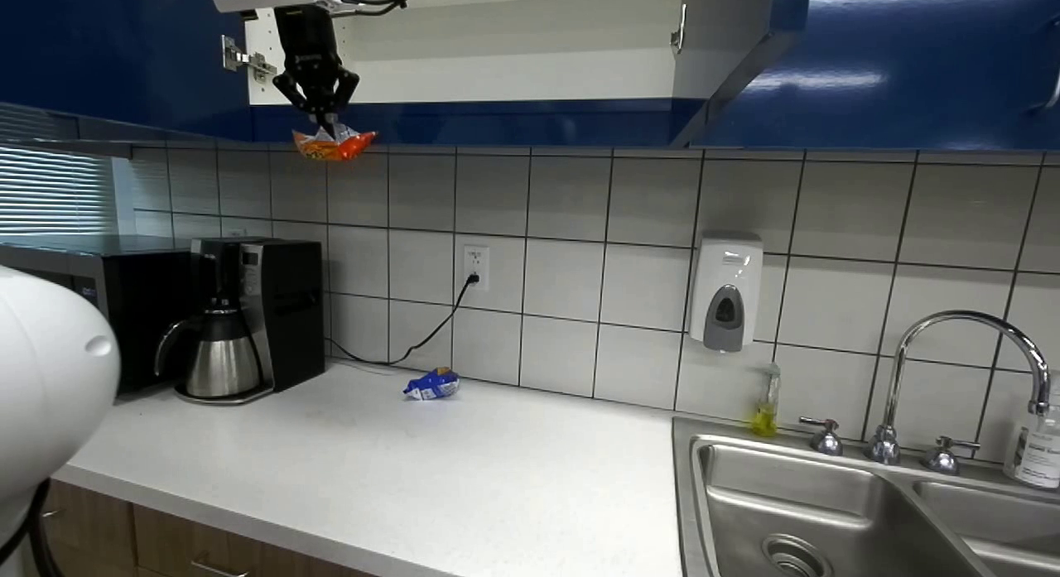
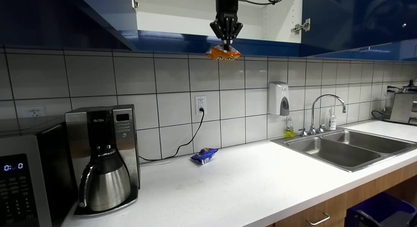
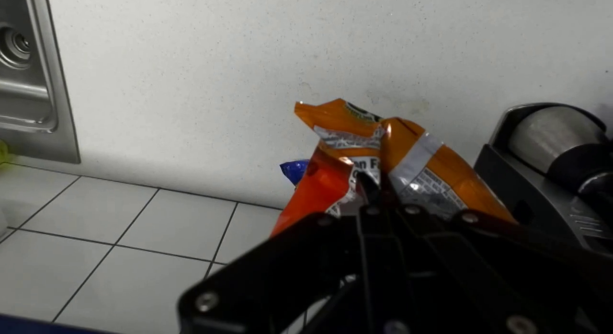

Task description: Move the orange snack packet to the open cabinet

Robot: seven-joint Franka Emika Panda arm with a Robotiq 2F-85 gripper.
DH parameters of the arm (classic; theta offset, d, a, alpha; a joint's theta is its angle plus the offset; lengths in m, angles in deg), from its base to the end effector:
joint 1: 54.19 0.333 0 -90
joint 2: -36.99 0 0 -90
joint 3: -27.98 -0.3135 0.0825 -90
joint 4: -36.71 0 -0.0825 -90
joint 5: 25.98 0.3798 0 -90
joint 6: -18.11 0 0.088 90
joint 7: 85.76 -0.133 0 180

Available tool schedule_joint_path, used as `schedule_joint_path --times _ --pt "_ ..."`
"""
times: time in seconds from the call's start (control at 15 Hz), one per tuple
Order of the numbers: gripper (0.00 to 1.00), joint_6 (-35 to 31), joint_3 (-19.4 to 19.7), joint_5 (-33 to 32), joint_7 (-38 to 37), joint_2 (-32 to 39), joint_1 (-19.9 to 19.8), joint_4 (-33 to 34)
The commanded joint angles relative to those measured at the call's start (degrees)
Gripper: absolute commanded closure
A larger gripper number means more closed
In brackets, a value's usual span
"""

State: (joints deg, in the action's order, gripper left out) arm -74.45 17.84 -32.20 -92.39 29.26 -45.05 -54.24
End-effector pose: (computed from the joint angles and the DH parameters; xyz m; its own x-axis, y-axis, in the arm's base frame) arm 0.4893 0.1638 0.6645 0.9595 0.2218 0.1739 0.2046 -0.9724 0.1118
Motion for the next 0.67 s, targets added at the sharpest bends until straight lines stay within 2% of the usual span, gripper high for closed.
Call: schedule_joint_path --times 0.0,0.6 --pt "1.00 5.1 -0.6 -0.8 0.9 4.0 0.1 8.4" --pt "1.00 14.9 -1.2 -2.0 0.5 12.5 1.8 27.0"
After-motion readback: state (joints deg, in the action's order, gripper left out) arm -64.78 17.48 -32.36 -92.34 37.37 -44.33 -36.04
